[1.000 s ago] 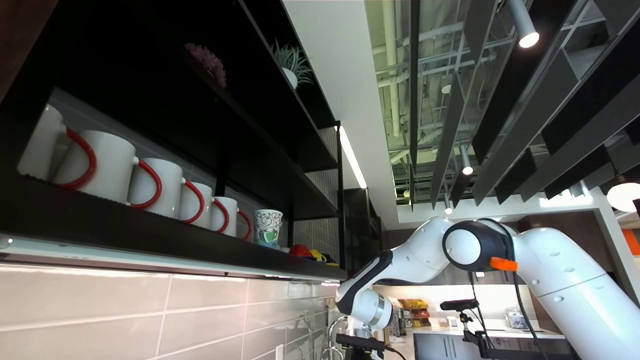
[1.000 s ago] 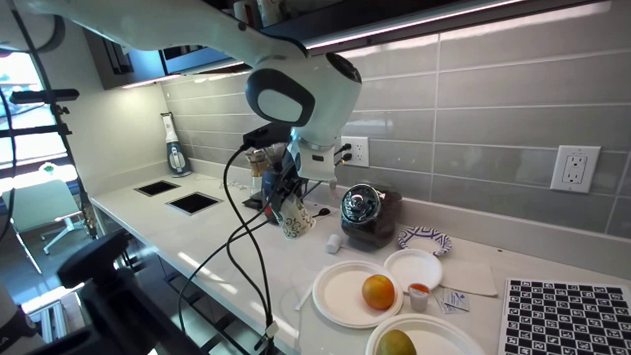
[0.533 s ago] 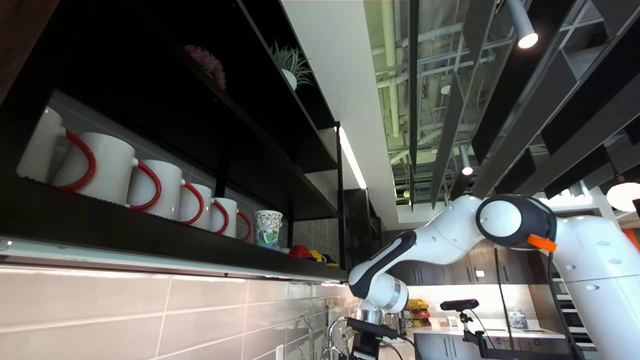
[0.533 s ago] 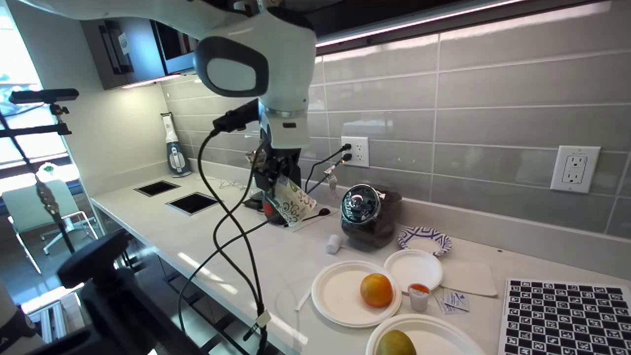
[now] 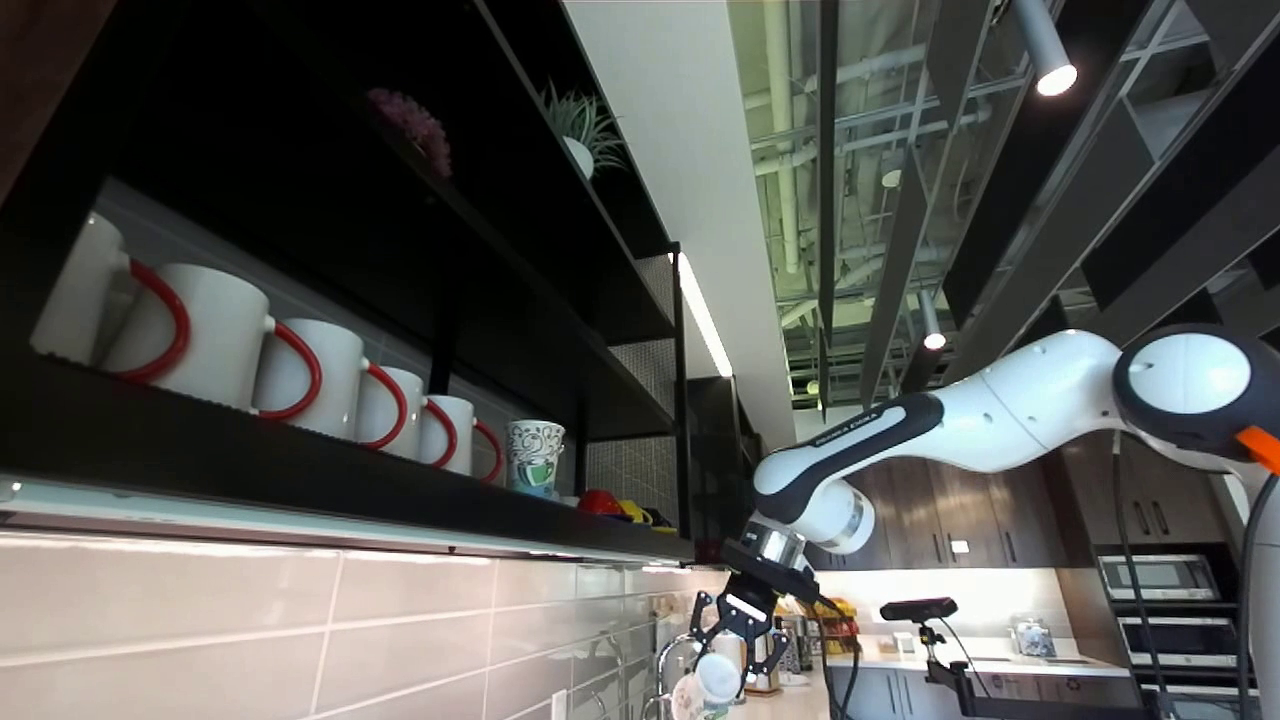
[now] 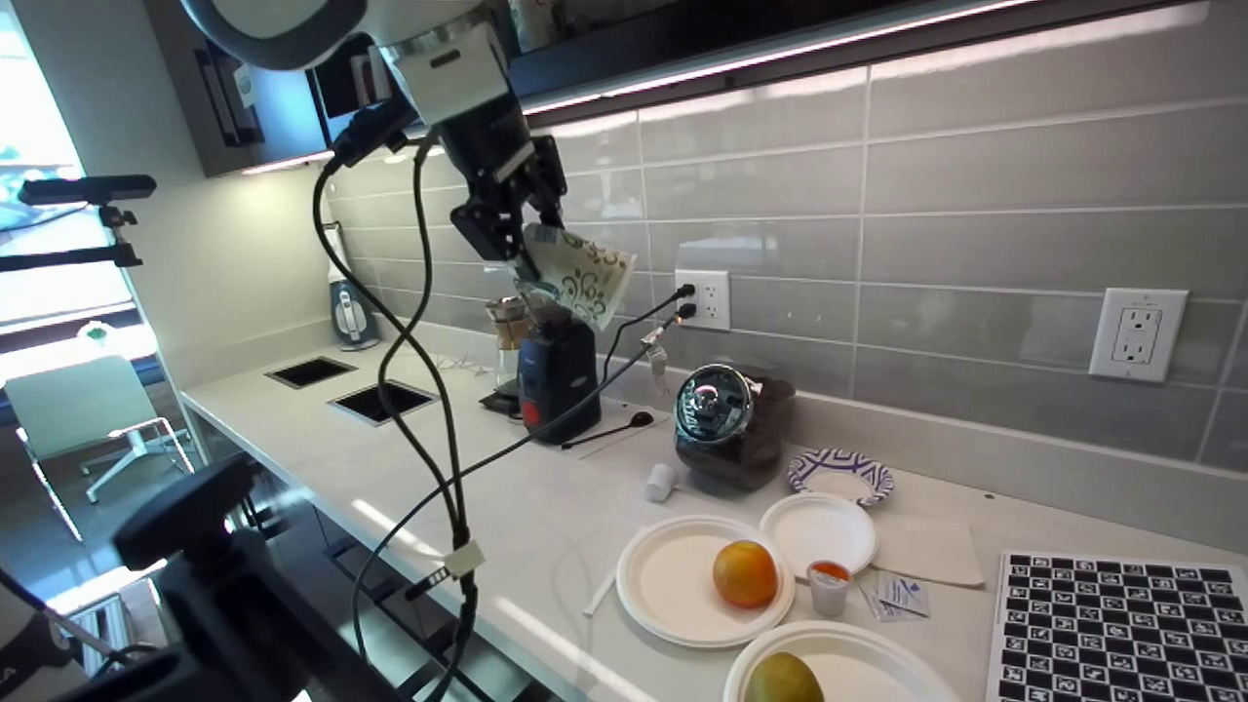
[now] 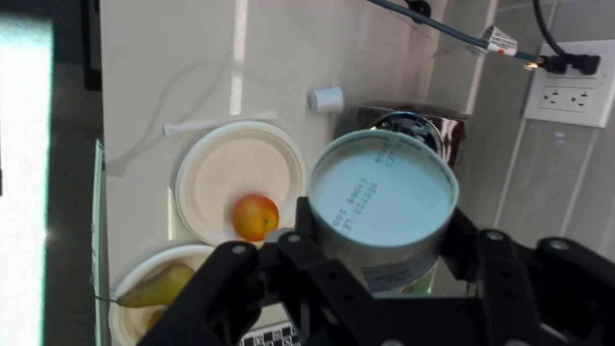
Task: Pick up the two cups from the counter and put them on the shelf
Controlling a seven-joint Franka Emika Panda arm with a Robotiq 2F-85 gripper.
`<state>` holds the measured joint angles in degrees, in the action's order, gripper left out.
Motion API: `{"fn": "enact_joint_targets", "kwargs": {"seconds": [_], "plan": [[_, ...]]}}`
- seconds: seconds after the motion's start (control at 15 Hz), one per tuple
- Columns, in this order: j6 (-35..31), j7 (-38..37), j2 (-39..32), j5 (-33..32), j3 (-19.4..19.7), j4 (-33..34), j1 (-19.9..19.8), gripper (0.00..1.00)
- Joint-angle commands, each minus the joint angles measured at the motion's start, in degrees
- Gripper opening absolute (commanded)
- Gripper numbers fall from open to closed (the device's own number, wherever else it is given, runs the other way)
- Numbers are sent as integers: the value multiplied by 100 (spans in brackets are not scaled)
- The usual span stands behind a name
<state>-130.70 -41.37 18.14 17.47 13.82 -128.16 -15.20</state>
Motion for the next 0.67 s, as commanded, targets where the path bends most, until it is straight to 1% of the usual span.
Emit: {"fn": "enact_joint_targets", "kwargs": {"seconds": [0.0, 0.2, 0.33, 0.47, 0.6], "plan": [[-908, -407, 668, -614, -523, -424, -252, 37], [-1771, -582, 770, -1081, -885, -508, -426, 37], [-2450, -699, 714, -1373, -1086, -536, -561, 37], [-3142, -863, 640, -1725, -1339, -584, -792, 37], [-3869, -1135, 617, -2088, -1661, -704, -1158, 37]]}}
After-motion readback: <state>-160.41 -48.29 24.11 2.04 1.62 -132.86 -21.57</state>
